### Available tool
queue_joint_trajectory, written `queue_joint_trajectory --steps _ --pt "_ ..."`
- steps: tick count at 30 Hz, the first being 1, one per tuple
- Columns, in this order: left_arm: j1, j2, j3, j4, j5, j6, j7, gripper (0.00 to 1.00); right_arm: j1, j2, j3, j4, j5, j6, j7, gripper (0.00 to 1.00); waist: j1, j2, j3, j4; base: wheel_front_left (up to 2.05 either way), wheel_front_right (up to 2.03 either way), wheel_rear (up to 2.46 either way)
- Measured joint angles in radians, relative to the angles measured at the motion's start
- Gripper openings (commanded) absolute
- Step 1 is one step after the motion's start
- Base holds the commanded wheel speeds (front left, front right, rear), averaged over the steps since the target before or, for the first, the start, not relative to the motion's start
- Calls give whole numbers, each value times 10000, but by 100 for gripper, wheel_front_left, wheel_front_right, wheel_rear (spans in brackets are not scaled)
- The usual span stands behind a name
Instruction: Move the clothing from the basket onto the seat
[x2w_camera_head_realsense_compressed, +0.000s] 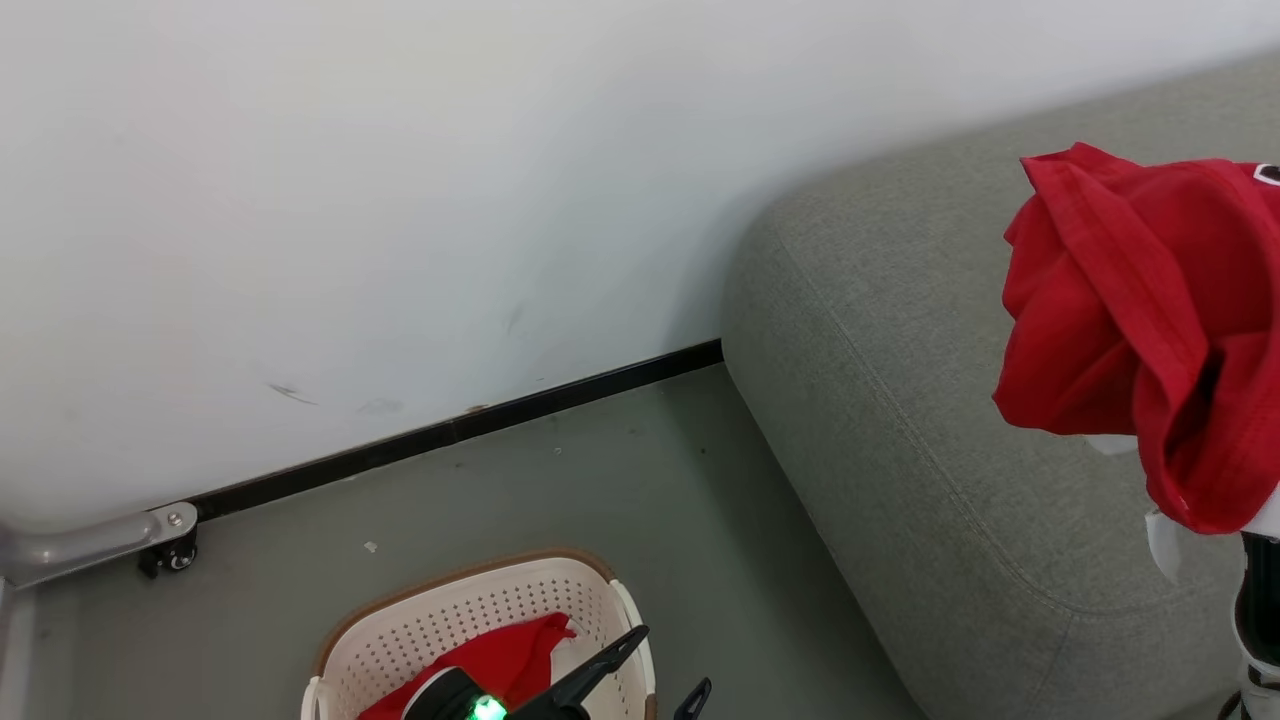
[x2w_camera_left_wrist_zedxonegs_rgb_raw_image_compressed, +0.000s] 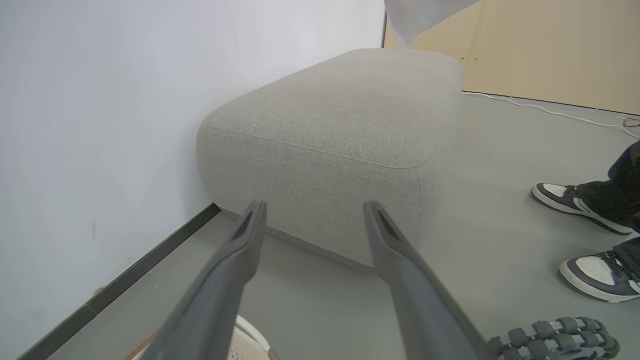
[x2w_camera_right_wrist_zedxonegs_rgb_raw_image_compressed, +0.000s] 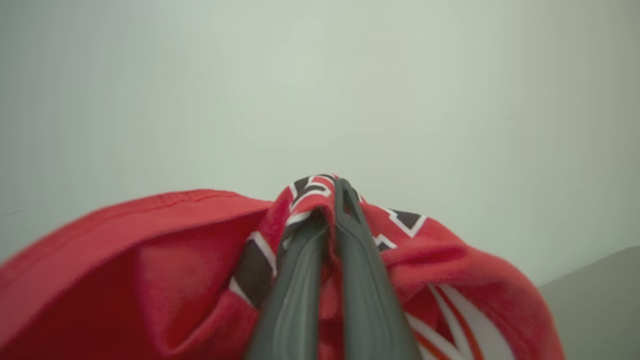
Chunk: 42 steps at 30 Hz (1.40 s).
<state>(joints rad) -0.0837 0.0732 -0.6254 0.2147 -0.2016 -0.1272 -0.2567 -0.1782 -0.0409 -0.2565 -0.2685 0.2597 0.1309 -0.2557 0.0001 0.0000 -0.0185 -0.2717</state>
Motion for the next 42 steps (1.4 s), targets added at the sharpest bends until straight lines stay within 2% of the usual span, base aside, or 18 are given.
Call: queue_joint_trajectory --steps 19,42 --pt "-501 -59 -100 23 -449 0 0 100 634 25 -531 -376 12 0 -8 0 0 0 240 -1502 0 0 0" --pt "-1050 81 -353 192 -447 0 0 100 1138 67 -1214 -353 602 0 -10 0 0 0 956 -2536 0 0 0"
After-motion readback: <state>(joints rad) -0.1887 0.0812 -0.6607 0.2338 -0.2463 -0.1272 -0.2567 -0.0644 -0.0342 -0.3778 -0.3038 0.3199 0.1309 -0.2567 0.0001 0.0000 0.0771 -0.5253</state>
